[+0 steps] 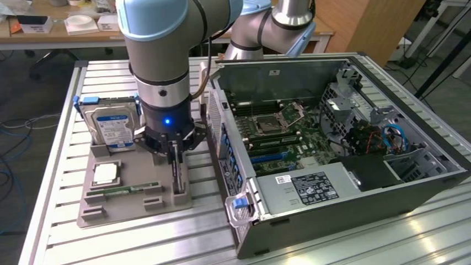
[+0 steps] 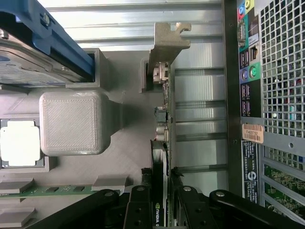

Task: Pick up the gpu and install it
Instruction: 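Pick up the gpu and move the gpu toward the slot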

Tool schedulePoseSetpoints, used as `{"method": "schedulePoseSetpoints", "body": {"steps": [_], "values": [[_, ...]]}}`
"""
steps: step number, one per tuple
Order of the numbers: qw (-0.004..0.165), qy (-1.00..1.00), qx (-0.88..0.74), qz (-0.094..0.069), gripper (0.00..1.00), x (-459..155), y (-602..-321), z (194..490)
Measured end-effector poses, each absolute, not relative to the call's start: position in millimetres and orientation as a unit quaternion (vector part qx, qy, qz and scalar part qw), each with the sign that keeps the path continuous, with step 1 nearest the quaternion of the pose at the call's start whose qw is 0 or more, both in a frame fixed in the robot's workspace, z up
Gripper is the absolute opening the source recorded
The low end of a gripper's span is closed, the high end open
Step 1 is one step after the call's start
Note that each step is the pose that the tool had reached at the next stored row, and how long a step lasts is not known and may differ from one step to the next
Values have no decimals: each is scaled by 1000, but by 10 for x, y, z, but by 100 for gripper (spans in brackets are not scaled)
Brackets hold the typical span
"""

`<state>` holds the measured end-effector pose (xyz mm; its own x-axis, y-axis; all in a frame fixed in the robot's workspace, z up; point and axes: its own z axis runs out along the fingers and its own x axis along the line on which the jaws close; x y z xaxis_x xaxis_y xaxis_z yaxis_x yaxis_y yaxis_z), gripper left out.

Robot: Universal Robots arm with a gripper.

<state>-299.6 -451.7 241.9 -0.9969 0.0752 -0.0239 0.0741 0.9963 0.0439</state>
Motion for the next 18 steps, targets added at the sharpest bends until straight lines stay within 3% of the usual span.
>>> {"method": "schedulePoseSetpoints", "body": {"steps": [18], "values": [[13,999,37,21,26,-2996,-4516,2678]]}}
